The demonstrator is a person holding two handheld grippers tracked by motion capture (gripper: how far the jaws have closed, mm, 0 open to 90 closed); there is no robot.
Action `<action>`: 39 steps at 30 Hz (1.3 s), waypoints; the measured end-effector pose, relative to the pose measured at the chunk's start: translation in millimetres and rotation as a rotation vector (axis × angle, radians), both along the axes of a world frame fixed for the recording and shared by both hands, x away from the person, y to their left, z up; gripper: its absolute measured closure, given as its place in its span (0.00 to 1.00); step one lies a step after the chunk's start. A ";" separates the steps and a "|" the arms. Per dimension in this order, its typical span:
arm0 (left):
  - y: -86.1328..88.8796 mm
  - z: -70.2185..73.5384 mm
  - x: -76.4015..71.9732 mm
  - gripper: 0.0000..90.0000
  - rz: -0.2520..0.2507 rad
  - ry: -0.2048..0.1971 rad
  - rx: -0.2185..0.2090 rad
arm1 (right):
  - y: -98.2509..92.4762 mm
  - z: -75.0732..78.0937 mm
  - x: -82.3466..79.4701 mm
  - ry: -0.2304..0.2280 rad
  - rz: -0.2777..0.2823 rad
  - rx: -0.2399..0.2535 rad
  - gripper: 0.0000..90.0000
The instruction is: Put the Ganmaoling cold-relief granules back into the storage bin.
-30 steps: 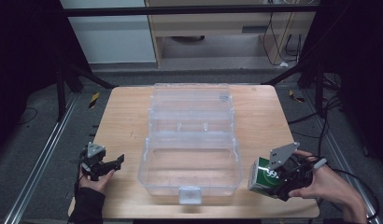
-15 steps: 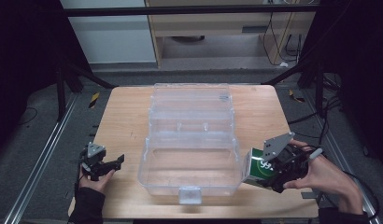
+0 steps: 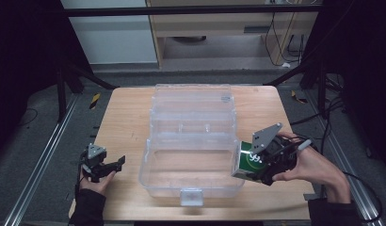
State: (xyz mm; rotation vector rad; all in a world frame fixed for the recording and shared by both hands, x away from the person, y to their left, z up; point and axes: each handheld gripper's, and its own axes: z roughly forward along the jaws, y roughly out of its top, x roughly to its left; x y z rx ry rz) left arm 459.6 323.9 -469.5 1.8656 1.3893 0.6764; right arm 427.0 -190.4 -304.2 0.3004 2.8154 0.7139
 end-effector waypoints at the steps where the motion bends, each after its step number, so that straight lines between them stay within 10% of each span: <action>1: -0.1 0.0 0.0 0.22 0.002 -0.002 -0.002 | 1.8 0.1 1.1 -0.004 0.002 -0.001 0.18; 39: 0.9 1.1 -0.2 0.23 0.001 -0.005 -0.001 | 47.6 -25.3 26.8 0.003 0.074 -0.015 0.18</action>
